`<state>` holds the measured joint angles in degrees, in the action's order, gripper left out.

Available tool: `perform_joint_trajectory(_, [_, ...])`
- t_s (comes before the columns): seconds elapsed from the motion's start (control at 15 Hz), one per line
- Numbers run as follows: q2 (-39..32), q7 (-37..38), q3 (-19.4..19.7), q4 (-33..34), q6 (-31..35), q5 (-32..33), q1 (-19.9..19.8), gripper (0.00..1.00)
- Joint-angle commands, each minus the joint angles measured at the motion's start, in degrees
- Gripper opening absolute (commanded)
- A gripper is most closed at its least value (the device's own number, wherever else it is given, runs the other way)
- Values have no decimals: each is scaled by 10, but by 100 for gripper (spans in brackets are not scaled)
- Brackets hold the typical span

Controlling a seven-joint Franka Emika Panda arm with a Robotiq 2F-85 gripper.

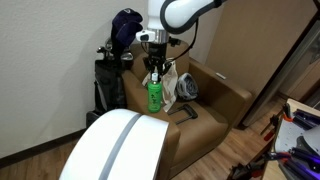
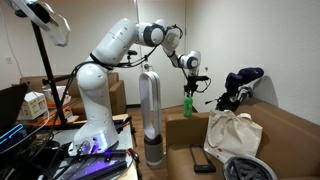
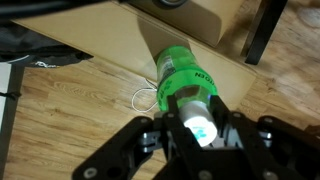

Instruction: Put the bottle in the bag

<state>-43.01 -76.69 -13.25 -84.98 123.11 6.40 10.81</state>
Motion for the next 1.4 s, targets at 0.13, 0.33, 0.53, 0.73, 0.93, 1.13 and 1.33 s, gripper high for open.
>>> perform_joint_trajectory(0.13, [19,10,5,-16,9,3,-10,11])
perform_joint_trajectory(0.33, [36,23,13,-30,34,-1,-21,11])
perform_joint_trajectory(0.53, [55,35,23,-42,59,0,-34,11])
perform_joint_trajectory(0.73, [66,58,37,-39,76,3,-42,11])
perform_joint_trajectory(0.93, [73,87,53,-27,94,8,-49,11])
perform_joint_trajectory(1.13, [81,105,63,-20,111,11,-54,11])
perform_joint_trajectory(1.33, [91,121,72,-18,117,16,-54,11])
